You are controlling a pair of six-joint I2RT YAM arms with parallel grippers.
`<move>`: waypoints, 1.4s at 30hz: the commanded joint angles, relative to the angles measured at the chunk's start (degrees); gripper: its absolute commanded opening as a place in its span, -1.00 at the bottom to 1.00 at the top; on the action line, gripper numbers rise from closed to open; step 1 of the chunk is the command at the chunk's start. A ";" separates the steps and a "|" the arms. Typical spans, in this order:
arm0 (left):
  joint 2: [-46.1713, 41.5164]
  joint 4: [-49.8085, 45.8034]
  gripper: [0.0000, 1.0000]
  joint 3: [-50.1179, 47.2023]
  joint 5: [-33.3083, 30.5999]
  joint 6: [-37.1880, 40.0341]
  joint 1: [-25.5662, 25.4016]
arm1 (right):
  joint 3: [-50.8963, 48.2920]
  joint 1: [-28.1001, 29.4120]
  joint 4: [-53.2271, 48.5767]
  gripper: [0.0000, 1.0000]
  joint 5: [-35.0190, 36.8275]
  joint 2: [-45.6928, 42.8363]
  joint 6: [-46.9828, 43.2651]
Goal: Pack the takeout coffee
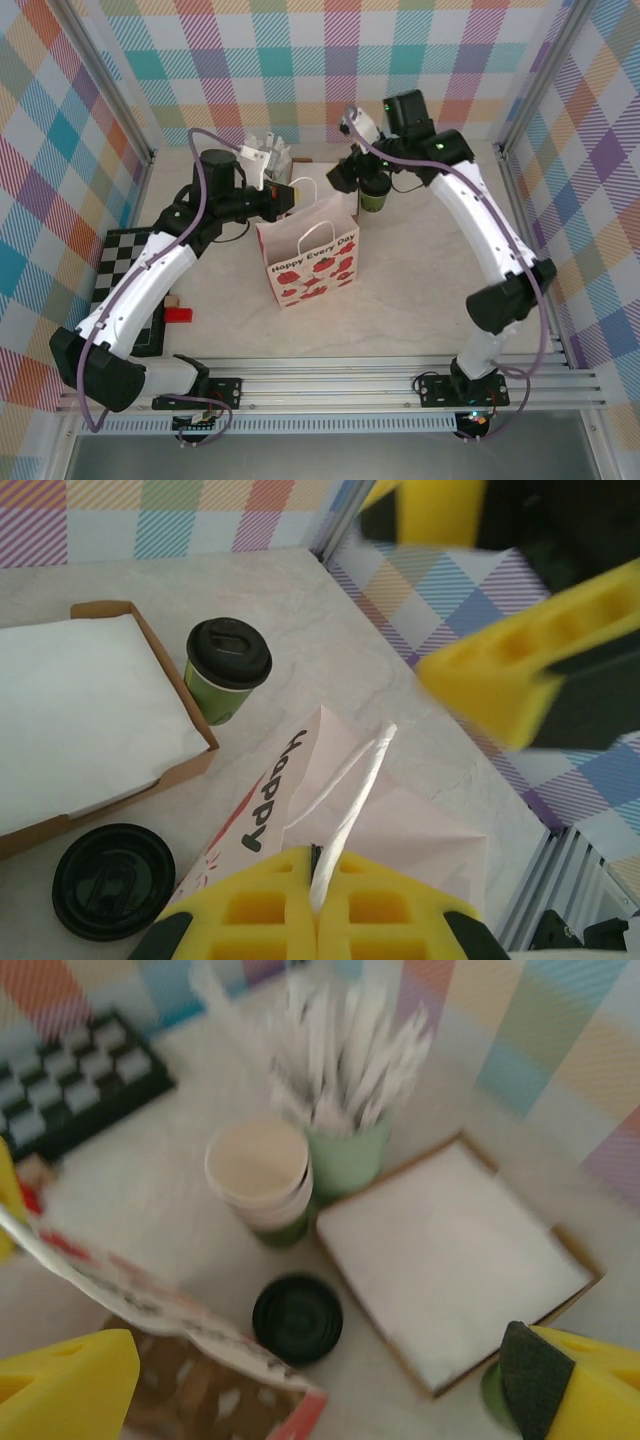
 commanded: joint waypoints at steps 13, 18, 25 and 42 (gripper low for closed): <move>1.59 -1.22 -1.00 3.85 2.13 1.50 1.62 | 13.30 1.31 -21.20 0.61 -6.88 14.20 -16.15; 2.21 -1.38 -1.00 4.87 4.31 1.41 1.90 | 13.41 2.42 -19.60 0.60 -4.59 14.49 -17.97; 2.61 -1.56 -1.00 5.12 6.08 1.57 2.04 | 16.75 3.98 -19.61 0.26 -2.86 15.81 -19.20; 5.43 -6.34 -1.00 10.50 8.48 2.25 2.96 | 14.17 4.42 -21.64 -0.83 -3.88 11.52 -19.53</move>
